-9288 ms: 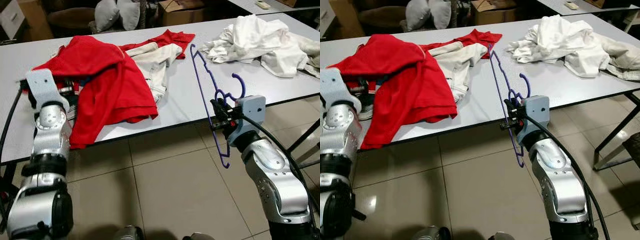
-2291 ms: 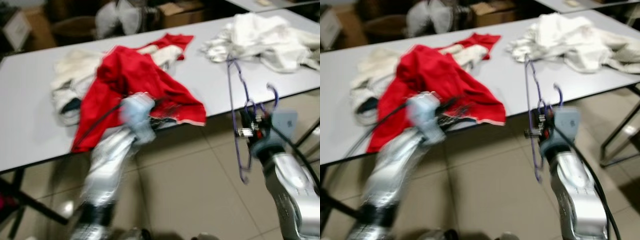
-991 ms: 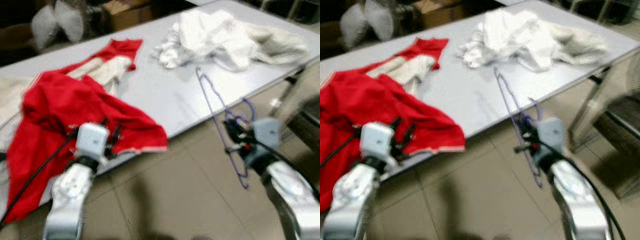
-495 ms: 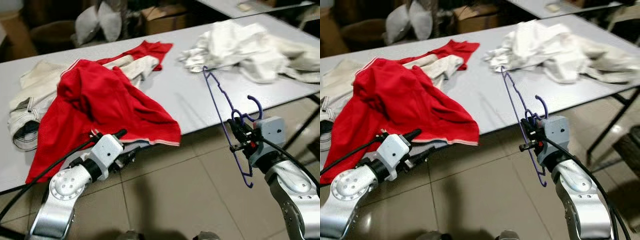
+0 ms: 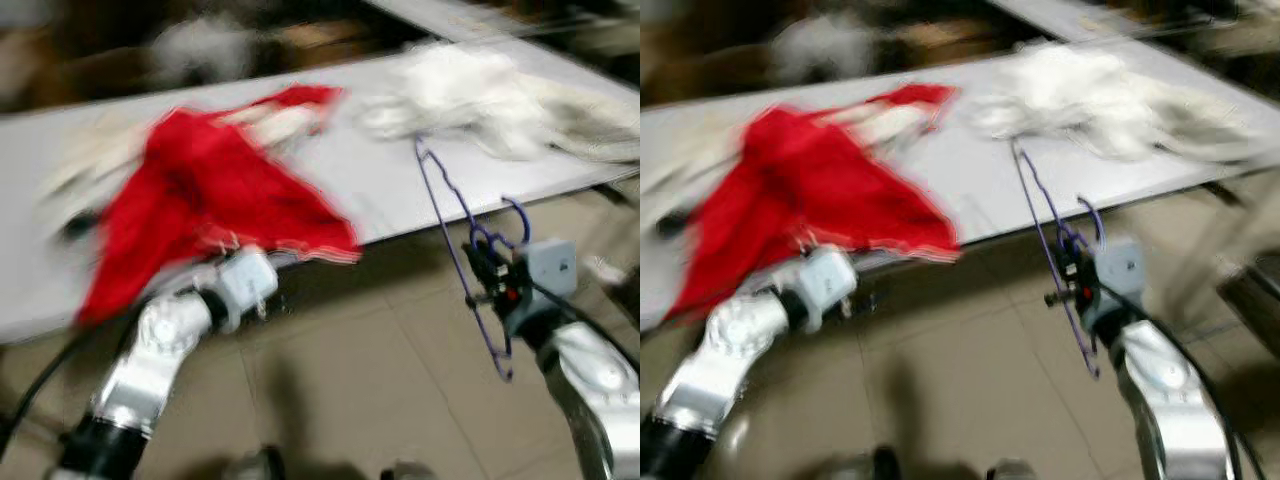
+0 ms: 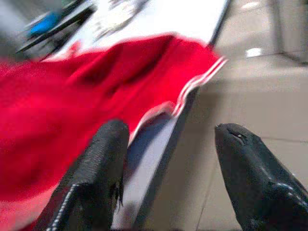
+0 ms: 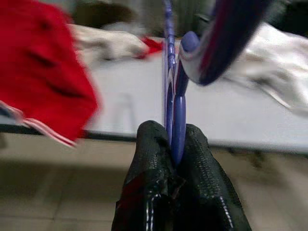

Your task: Hang hanger

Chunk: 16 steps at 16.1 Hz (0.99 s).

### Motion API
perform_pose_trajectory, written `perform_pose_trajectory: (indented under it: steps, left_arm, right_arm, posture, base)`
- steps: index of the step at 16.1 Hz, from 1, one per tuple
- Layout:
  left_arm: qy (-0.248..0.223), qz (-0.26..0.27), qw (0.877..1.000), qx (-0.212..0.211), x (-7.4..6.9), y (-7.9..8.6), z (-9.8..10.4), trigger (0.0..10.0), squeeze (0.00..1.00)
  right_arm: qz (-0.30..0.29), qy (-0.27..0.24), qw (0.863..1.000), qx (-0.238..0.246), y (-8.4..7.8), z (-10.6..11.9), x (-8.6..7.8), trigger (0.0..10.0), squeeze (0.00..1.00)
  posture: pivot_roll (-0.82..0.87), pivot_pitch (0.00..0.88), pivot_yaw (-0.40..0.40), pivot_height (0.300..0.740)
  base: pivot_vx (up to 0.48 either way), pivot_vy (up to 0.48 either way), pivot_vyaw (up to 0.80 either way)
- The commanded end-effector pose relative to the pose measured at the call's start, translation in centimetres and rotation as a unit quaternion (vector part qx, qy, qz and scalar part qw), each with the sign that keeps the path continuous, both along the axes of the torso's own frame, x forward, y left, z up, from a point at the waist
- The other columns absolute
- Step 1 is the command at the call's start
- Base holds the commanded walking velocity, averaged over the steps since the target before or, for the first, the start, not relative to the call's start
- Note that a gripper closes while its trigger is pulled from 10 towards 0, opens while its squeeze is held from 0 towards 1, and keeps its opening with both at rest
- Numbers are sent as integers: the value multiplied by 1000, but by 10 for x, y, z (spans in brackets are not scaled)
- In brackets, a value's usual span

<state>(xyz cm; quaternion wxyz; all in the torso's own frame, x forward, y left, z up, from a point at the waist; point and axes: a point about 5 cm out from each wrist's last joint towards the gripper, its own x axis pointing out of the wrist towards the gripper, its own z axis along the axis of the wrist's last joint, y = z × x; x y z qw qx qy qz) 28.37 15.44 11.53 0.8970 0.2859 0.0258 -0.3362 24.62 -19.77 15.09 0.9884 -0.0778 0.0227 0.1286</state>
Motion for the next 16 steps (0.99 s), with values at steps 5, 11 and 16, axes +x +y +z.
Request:
perform_pose_trajectory:
  steps: [5,11,16]
  left_arm:
    - [29,153,927,-342,-31,-6,8,10000,0]
    - [0,257,916,-307,-42,1,4,10000,0]
    - [-18,249,926,-282,-47,1,11,10000,0]
  right_arm:
    - [-61,-12,998,23,5,0,-8,10000,0]
    - [-44,-22,999,-3,3,6,3,10000,0]
    - [-33,2,999,23,10,-2,5,10000,0]
  posture:
    - [-206,92,92,740]
    - [-184,79,18,740]
    - [-171,73,-10,740]
  base:
    - [0,0,0]
    - [0,-240,486]
    - [0,-96,0]
